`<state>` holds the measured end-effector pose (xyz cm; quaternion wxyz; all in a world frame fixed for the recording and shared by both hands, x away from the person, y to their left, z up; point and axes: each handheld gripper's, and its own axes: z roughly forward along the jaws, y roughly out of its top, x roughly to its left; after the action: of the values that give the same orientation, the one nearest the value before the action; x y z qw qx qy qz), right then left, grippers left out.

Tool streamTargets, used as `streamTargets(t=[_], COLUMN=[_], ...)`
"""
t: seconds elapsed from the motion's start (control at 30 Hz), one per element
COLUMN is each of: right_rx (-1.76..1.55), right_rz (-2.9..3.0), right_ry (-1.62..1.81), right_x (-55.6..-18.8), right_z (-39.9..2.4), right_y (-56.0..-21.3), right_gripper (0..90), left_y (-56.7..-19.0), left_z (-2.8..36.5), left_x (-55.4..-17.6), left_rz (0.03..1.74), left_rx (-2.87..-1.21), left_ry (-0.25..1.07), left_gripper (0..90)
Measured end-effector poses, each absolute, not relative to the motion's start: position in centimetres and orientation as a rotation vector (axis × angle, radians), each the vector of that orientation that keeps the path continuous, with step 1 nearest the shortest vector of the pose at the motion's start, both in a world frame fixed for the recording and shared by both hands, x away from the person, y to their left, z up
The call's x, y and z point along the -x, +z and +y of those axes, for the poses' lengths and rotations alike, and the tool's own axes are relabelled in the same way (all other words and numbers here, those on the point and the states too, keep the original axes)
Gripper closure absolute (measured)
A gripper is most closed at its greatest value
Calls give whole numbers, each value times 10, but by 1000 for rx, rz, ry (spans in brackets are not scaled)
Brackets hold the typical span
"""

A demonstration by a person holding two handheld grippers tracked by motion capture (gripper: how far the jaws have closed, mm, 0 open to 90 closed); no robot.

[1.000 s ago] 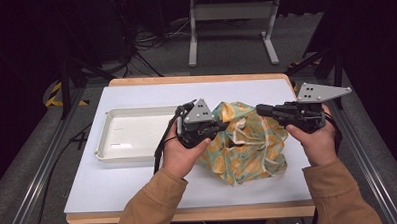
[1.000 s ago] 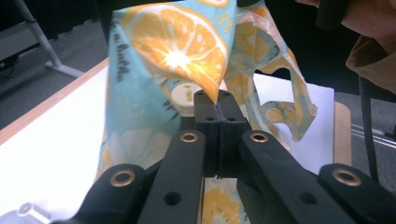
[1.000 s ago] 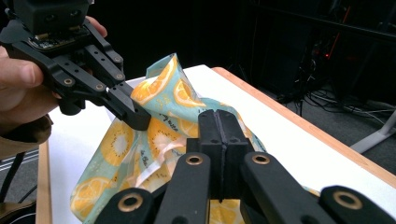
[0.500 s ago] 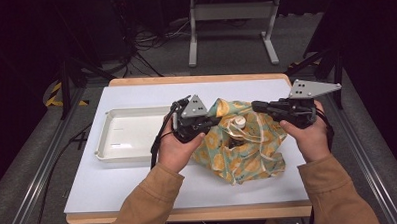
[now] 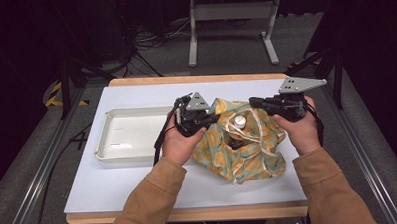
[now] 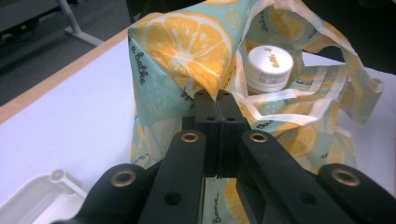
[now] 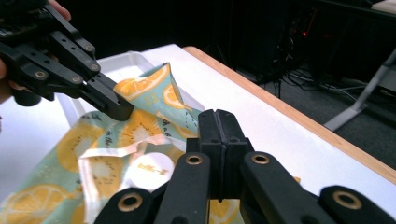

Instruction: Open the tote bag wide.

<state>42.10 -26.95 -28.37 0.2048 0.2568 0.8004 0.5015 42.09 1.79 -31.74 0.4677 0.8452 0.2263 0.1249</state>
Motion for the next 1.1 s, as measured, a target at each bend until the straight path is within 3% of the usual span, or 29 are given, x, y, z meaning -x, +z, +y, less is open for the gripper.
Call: streamTargets(t=[1.03, 1.1], right_rx=[-794, -793], right_rz=[2272, 2263], right_ry=[1310, 1330], right_x=[-434, -431], right_z=[-267, -269], right_y=[-322, -319], right_gripper=[900, 850], left_y=[-351, -352], left_z=[9, 9], left_x=[-438, -438], left_rz=[615, 620], left_rx=[-2121, -2126], left_ry=[233, 239], left_gripper=[899, 899])
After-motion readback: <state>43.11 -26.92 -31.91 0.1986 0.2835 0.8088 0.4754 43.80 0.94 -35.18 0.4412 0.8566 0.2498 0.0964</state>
